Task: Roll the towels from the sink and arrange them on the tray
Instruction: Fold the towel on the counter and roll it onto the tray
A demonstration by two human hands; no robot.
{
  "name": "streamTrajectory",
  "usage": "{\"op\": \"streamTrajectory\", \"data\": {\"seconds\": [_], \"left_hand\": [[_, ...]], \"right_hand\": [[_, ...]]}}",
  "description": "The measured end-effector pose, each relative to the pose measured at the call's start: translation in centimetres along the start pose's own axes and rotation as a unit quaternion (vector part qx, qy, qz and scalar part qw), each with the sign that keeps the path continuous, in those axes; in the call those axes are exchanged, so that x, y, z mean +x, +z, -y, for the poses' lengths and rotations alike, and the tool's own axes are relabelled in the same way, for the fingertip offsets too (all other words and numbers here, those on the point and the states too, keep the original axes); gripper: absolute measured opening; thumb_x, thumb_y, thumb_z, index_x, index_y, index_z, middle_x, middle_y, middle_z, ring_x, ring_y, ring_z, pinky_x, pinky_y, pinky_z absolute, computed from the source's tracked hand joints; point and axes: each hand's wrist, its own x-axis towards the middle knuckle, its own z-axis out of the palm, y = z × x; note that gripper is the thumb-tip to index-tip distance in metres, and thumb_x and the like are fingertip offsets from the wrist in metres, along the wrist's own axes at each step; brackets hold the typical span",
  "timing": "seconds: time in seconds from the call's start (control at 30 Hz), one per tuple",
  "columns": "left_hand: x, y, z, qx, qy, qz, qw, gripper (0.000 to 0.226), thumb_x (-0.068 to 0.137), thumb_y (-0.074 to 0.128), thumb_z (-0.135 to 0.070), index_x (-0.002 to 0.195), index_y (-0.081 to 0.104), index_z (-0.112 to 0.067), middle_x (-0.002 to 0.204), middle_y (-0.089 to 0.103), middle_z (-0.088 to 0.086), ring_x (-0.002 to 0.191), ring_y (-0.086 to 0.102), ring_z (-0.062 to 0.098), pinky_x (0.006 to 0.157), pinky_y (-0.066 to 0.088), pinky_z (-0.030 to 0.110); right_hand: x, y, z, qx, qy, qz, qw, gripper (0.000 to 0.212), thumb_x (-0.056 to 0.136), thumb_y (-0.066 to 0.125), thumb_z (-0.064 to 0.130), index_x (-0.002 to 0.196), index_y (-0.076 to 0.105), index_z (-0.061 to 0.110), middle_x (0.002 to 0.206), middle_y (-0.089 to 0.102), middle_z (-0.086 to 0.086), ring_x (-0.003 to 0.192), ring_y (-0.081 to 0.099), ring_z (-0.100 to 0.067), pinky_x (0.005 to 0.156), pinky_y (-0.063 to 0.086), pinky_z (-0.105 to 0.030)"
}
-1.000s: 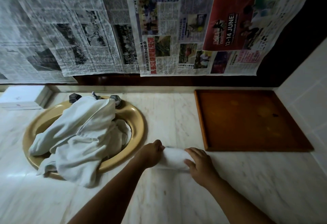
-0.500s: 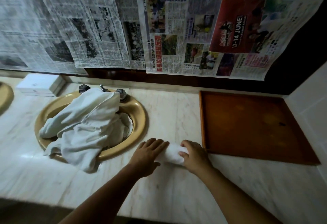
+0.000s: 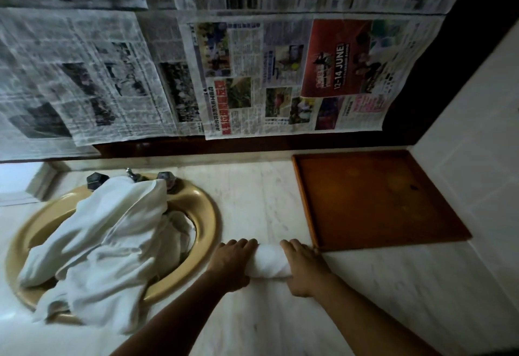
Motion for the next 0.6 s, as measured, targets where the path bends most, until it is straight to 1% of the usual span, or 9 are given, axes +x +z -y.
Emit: {"op": "streamTrajectory", "data": {"seconds": [0.1, 0.2, 0.27, 0.3, 0.37, 0.47, 0.53, 0.6], "left_hand": [[0.2, -0.7, 0.0, -0.002, -0.004, 0.023, 1.0, 0.077, 0.069, 0.069, -0.042, 0.138, 0.037, -0.031, 0.123, 0.058, -0.006, 0.112, 0.059, 0.026, 0.086, 0.048, 0.037], [1.0, -1.5, -0.1, -0.007, -0.007, 0.042, 0.999, 0.073, 0.066, 0.068, -0.043, 0.132, 0.04, -0.033, 0.118, 0.061, -0.006, 0.108, 0.062, 0.026, 0.085, 0.05, 0.038], [1.8, -2.6, -0.7, -0.003, -0.005, 0.04, 0.999, 0.069, 0.064, 0.066, -0.043, 0.128, 0.041, -0.036, 0.113, 0.062, -0.007, 0.105, 0.064, 0.024, 0.082, 0.05, 0.038], [2.2, -3.5, -1.2, -0.008, -0.003, 0.03, 1.0, 0.067, 0.063, 0.064, -0.042, 0.126, 0.041, -0.037, 0.111, 0.062, -0.007, 0.103, 0.064, 0.023, 0.08, 0.049, 0.037], [4.5, -5.5, -2.8, -0.016, 0.008, -0.01, 1.0, 0.064, 0.064, 0.06, -0.038, 0.125, 0.042, -0.037, 0.108, 0.062, -0.008, 0.1, 0.064, 0.022, 0.076, 0.046, 0.035], [9.3, -8.3, -5.2, -0.031, 0.035, -0.084, 0.995, 0.067, 0.066, 0.059, -0.038, 0.131, 0.042, -0.036, 0.111, 0.063, -0.01, 0.099, 0.064, 0.021, 0.078, 0.049, 0.035], [14.0, -9.4, -6.9, -0.04, 0.04, -0.123, 0.991, 0.071, 0.067, 0.062, -0.039, 0.135, 0.043, -0.036, 0.116, 0.064, -0.01, 0.101, 0.064, 0.021, 0.08, 0.052, 0.037], [18.5, -10.3, -8.0, -0.045, 0.038, -0.147, 0.987, 0.072, 0.068, 0.064, -0.042, 0.137, 0.044, -0.034, 0.121, 0.064, -0.009, 0.106, 0.063, 0.022, 0.082, 0.053, 0.039]], "right_hand": [[0.9, -0.3, -0.1, -0.001, -0.01, 0.003, 1.0, 0.085, 0.074, 0.077, 0.045, 0.143, 0.03, 0.026, 0.136, 0.045, -0.001, 0.121, 0.05, -0.027, 0.1, 0.048, -0.042], [1.2, -1.5, -1.0, -0.007, -0.04, 0.013, 0.999, 0.075, 0.073, 0.075, 0.053, 0.134, 0.037, 0.028, 0.127, 0.054, -0.001, 0.113, 0.057, -0.027, 0.091, 0.052, -0.042], [0.9, -3.3, -2.1, 0.003, -0.047, 0.02, 0.999, 0.072, 0.073, 0.073, 0.052, 0.132, 0.04, 0.029, 0.126, 0.056, 0.0, 0.112, 0.058, -0.027, 0.088, 0.052, -0.041], [0.8, -4.4, -2.8, 0.011, -0.047, 0.021, 0.999, 0.072, 0.074, 0.073, 0.05, 0.134, 0.039, 0.03, 0.13, 0.055, 0.001, 0.114, 0.057, -0.026, 0.089, 0.051, -0.041], [1.2, -7.2, -5.8, 0.036, -0.036, 0.015, 0.999, 0.078, 0.077, 0.071, 0.046, 0.145, 0.033, 0.032, 0.143, 0.047, 0.003, 0.125, 0.051, -0.026, 0.098, 0.049, -0.042], [2.5, -11.4, -10.7, 0.07, -0.031, -0.024, 0.997, 0.084, 0.081, 0.069, 0.038, 0.152, 0.026, 0.035, 0.156, 0.034, 0.004, 0.136, 0.041, -0.025, 0.106, 0.044, -0.042], [4.5, -13.6, -14.8, 0.076, -0.025, -0.039, 0.996, 0.086, 0.084, 0.07, 0.032, 0.156, 0.022, 0.031, 0.159, 0.029, 0.003, 0.141, 0.037, -0.024, 0.109, 0.042, -0.04], [7.3, -15.5, -18.4, 0.061, -0.019, -0.063, 0.996, 0.087, 0.082, 0.072, 0.033, 0.155, 0.023, 0.031, 0.157, 0.033, 0.004, 0.139, 0.039, -0.024, 0.106, 0.044, -0.04]]}}
